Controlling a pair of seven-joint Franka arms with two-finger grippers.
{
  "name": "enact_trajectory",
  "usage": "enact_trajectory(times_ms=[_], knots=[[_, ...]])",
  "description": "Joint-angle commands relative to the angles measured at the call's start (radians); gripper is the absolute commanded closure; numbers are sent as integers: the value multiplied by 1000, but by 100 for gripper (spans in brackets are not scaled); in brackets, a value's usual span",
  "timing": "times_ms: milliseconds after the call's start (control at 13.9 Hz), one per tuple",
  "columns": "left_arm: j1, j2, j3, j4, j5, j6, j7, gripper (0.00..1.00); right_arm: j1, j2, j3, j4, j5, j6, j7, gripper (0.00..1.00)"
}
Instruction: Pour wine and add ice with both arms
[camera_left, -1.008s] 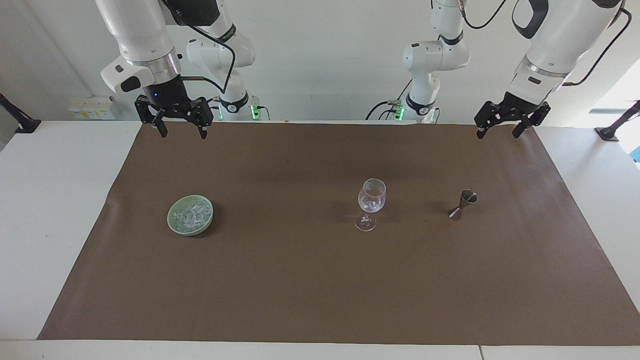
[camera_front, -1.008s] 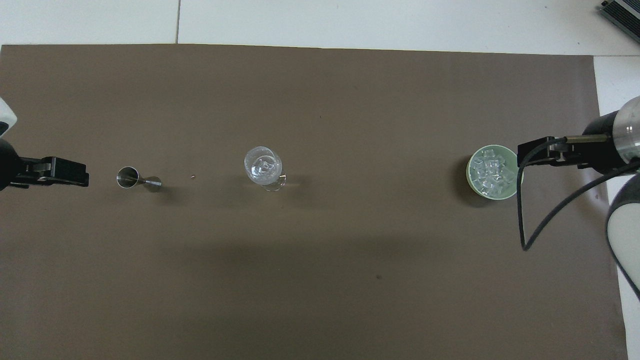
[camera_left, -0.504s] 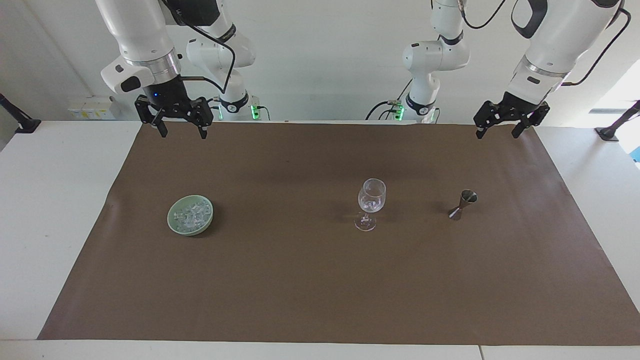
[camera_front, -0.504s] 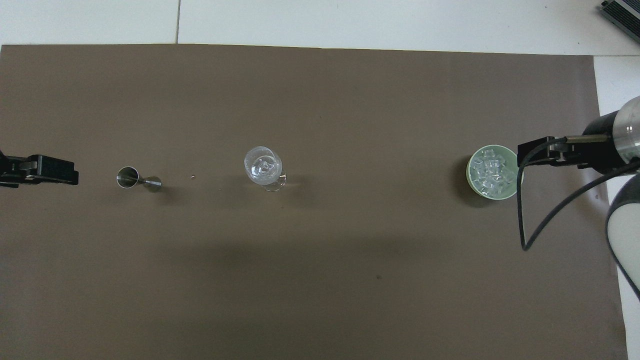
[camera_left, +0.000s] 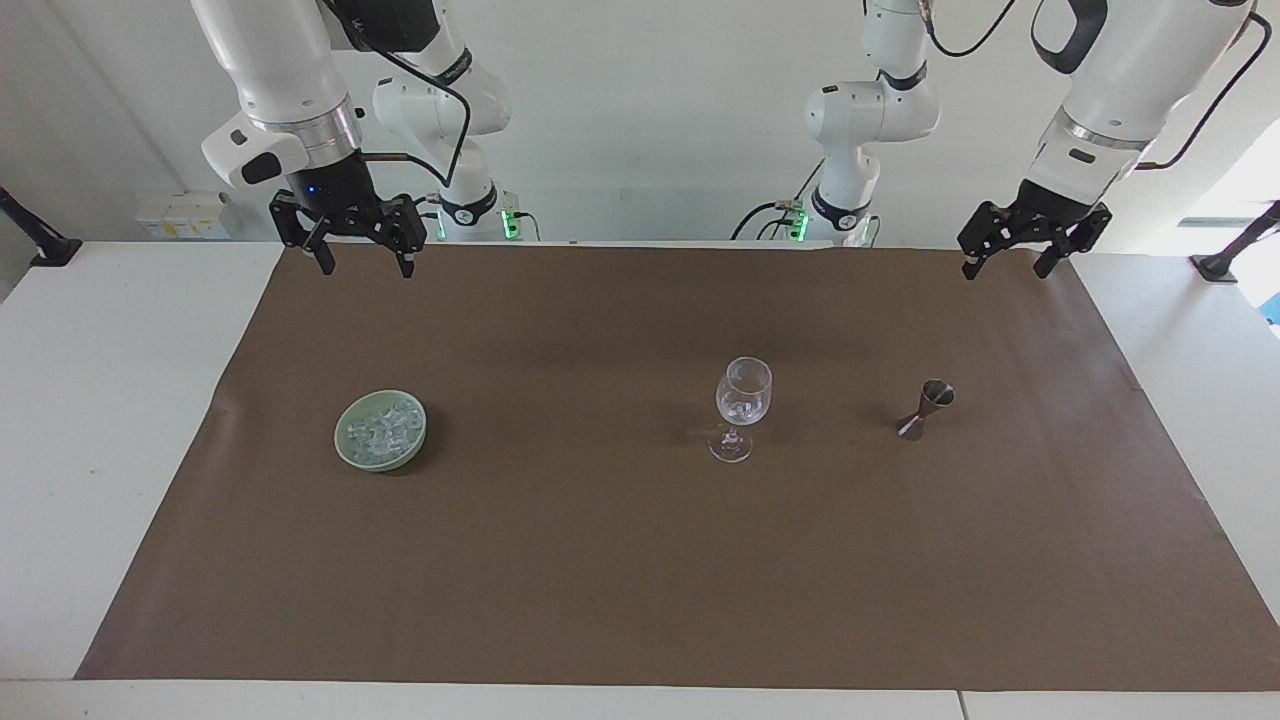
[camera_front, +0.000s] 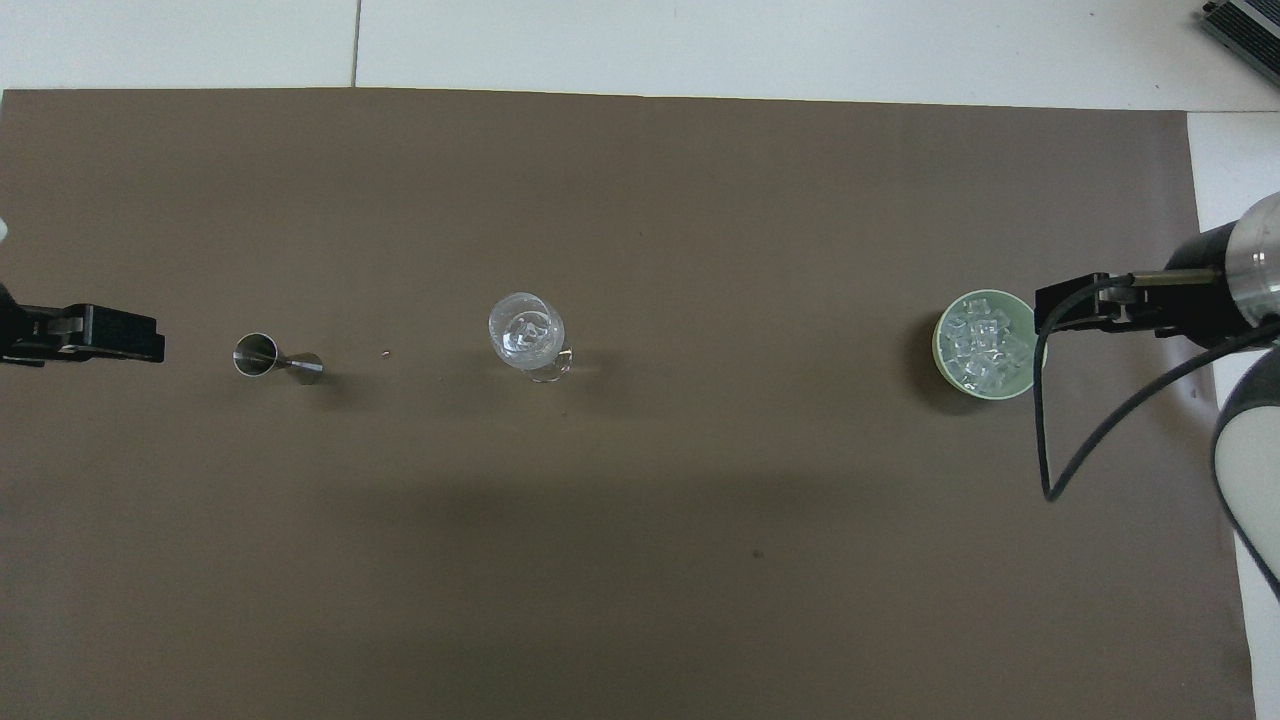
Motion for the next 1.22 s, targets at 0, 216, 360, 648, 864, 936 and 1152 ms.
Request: enact_trajectory(times_ms=[0, 216, 360, 648, 864, 936, 1152], knots=[[12, -17, -9, -13, 8, -19, 13, 0, -5, 5, 4, 11, 1, -18, -14, 0], [14, -18, -8, 10, 8, -21, 15, 0, -5, 5, 4, 11, 1, -18, -13, 0], [14, -18, -9, 10, 8, -25, 15, 0, -5, 5, 4, 11, 0, -18, -13, 0], [16, -27, -8, 0, 8, -30, 12, 0, -5, 5, 4, 11, 1, -18, -14, 0], [20, -27, -6, 0, 8, -33, 5, 0, -5, 5, 4, 11, 1, -18, -14, 0], [23, -27, -5, 0, 8, -33, 5, 0, -5, 5, 4, 11, 1, -18, -14, 0], [23, -27, -5, 0, 8, -33, 5, 0, -5, 5, 4, 11, 1, -18, -14, 0]])
